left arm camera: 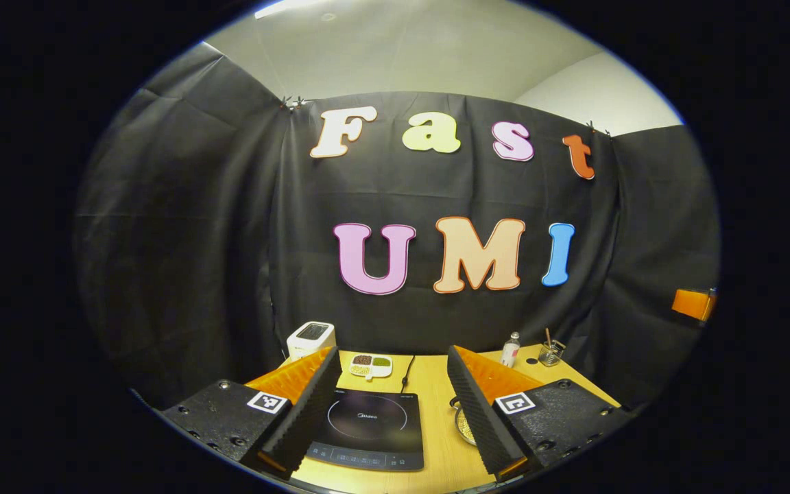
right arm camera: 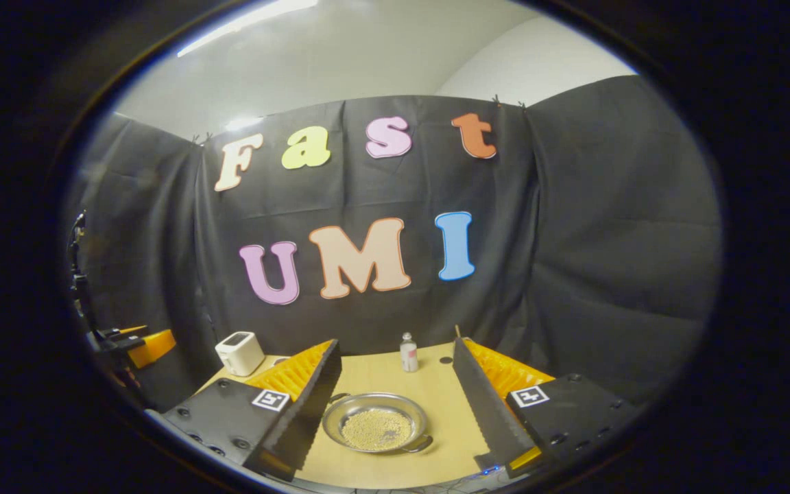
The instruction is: First push the handle of the pot to place it horizontally, then grasp the pot with both hands and set it on the induction cooktop.
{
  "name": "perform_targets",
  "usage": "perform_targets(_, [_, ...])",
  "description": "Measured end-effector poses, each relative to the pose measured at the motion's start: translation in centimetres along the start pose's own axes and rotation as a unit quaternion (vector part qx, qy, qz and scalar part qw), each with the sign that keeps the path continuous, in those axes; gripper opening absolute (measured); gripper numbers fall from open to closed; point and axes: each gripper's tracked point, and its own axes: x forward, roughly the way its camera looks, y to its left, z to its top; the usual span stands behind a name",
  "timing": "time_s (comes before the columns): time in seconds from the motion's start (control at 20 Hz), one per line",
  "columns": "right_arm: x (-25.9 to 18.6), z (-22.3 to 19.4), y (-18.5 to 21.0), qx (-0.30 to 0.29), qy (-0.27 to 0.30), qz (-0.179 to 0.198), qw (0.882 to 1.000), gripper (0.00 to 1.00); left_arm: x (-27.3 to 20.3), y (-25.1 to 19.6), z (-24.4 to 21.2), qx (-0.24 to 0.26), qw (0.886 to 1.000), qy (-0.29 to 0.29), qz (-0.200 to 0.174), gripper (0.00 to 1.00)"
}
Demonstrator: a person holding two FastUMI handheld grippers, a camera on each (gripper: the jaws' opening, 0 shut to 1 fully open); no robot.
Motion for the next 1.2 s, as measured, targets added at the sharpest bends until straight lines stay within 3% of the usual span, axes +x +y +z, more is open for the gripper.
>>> perform_targets(0.05, [0.1,-0.3,0.0,0.000,0.002,-0.001,1.000,0.94,0.0,0.4,-0.3,0.001,1.000,0.002,0.001,0.90])
perform_targets(0.1, [0.1,-0.5,0.2,0.000,0.005,-0.002,1.000,0.94,0.1,0.7,-0.7,0.002,1.000,0.006,0.002,0.95])
perform_targets(0.35, [0.7,-1.4,1.4,0.003,0.013,0.004,1.000,0.92,0.3,1.5,-1.6,-0.005,1.000,0.018,0.003,0.90])
perform_targets(0.4, [1.1,-1.5,1.5,0.001,0.017,0.008,1.000,0.73,0.4,1.8,-1.7,-0.004,1.000,0.018,0.005,0.90])
perform_targets(0.55, [0.8,-1.5,2.4,-0.001,0.016,0.017,1.000,0.61,0.4,2.0,-1.7,-0.002,1.000,0.017,0.007,0.90])
perform_targets(0.7, [1.2,-1.1,1.9,-0.002,0.004,0.007,1.000,0.09,0.3,2.5,-2.3,-0.006,1.000,0.020,0.010,0.90])
perform_targets(0.8, [1.3,-1.2,1.7,0.000,0.003,0.001,1.000,0.00,0.3,2.9,-2.4,-0.008,1.000,0.021,0.012,0.90])
perform_targets(0.85, [1.3,-1.6,1.7,0.000,0.006,-0.002,1.000,0.06,0.2,3.2,-2.6,-0.008,1.000,0.021,0.014,0.90])
perform_targets(1.2, [1.7,-5.9,1.5,0.018,0.057,-0.009,0.998,0.06,0.2,4.6,-3.5,0.002,0.999,0.027,0.021,0.94])
